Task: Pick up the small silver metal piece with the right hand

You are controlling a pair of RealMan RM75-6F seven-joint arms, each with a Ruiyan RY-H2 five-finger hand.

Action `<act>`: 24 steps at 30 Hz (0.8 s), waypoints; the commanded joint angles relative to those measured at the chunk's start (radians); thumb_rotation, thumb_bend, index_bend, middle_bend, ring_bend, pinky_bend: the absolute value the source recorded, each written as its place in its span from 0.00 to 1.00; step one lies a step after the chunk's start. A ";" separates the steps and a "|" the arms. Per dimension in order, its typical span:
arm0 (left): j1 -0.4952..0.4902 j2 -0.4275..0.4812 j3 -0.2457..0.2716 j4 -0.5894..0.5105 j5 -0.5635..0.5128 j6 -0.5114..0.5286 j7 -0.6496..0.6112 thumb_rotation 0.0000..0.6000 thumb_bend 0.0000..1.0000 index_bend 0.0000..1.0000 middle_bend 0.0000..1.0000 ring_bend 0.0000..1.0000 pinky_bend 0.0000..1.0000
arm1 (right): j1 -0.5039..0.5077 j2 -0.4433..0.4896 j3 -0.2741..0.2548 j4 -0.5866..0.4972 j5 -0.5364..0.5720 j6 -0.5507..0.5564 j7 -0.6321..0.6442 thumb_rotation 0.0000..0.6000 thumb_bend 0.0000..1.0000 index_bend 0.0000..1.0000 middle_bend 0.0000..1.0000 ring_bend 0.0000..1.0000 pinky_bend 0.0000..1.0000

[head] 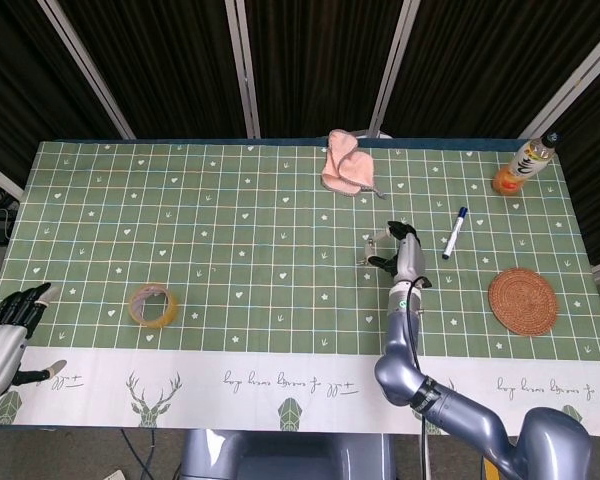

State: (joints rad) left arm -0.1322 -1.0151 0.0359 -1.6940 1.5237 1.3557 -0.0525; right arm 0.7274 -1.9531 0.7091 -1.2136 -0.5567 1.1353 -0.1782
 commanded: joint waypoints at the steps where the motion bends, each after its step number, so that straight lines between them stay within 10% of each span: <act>1: 0.000 -0.001 0.000 -0.001 -0.001 -0.001 0.003 1.00 0.11 0.00 0.00 0.00 0.00 | 0.014 -0.003 0.004 0.019 0.009 -0.007 0.000 1.00 0.32 0.59 0.18 0.00 0.00; 24: -0.006 -0.003 -0.002 -0.002 -0.007 -0.015 0.004 1.00 0.11 0.00 0.00 0.00 0.00 | 0.060 -0.015 0.004 0.100 0.051 -0.036 0.022 1.00 0.32 0.60 0.18 0.00 0.00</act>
State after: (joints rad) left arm -0.1384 -1.0180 0.0342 -1.6960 1.5165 1.3408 -0.0489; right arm 0.7867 -1.9679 0.7131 -1.1144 -0.5059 1.1002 -0.1569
